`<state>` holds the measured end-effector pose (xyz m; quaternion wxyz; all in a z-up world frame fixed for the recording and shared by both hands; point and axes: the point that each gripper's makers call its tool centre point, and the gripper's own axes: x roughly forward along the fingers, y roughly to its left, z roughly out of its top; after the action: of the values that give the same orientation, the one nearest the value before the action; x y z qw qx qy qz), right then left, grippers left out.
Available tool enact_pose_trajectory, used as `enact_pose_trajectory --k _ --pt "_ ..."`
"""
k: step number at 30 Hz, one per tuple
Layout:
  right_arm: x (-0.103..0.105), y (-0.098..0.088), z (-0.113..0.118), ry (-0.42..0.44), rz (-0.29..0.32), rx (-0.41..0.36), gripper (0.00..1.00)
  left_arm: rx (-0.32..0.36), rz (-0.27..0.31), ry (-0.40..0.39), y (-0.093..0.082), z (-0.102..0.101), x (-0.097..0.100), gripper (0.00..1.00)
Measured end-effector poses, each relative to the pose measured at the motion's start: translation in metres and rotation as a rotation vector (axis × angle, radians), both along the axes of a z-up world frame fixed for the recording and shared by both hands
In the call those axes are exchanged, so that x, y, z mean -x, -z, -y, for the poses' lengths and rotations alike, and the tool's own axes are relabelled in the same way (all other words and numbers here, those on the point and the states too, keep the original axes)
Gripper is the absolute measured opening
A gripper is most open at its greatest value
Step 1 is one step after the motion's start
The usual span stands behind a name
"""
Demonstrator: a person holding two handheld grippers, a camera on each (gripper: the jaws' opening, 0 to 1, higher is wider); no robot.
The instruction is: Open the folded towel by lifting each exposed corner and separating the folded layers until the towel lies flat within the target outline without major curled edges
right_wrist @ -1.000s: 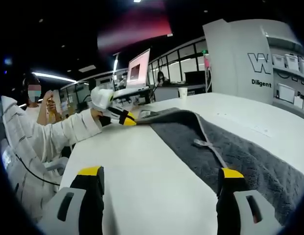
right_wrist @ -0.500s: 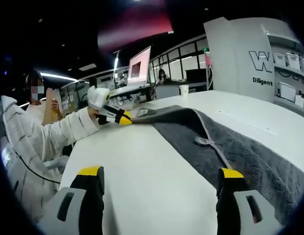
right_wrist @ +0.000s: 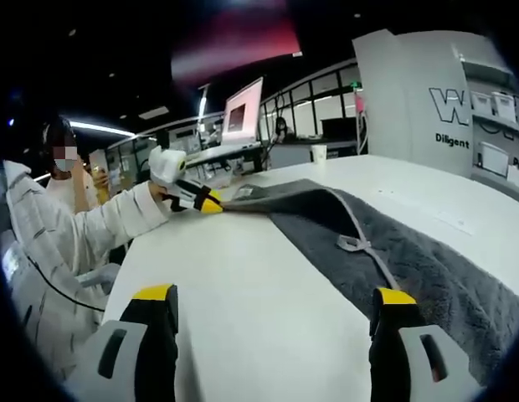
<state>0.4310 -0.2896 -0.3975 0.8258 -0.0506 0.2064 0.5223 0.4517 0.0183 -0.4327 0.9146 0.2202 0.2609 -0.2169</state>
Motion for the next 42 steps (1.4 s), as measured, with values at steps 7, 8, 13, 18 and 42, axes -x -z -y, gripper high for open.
enact_pose_trajectory --k 7,8,13,18,42 --pt "0.0 -0.001 0.0 -0.001 0.002 -0.002 0.94 -0.01 -0.006 -0.008 0.0 -0.005 0.006 0.06" --pt "0.0 -0.001 0.0 0.0 0.001 -0.002 0.94 -0.008 -0.008 -0.011 0.0 -0.006 0.006 0.06" --pt "0.0 -0.001 0.0 -0.002 0.002 -0.002 0.94 -0.003 -0.011 -0.018 0.0 -0.009 0.01 0.06" --pt "0.001 -0.001 -0.001 -0.003 0.0 -0.002 0.94 0.004 -0.007 -0.023 0.0 -0.01 0.013 0.07" --pt "-0.001 0.001 0.002 0.011 -0.02 -0.006 0.94 0.289 0.053 -0.004 -0.025 0.009 0.017 0.3"
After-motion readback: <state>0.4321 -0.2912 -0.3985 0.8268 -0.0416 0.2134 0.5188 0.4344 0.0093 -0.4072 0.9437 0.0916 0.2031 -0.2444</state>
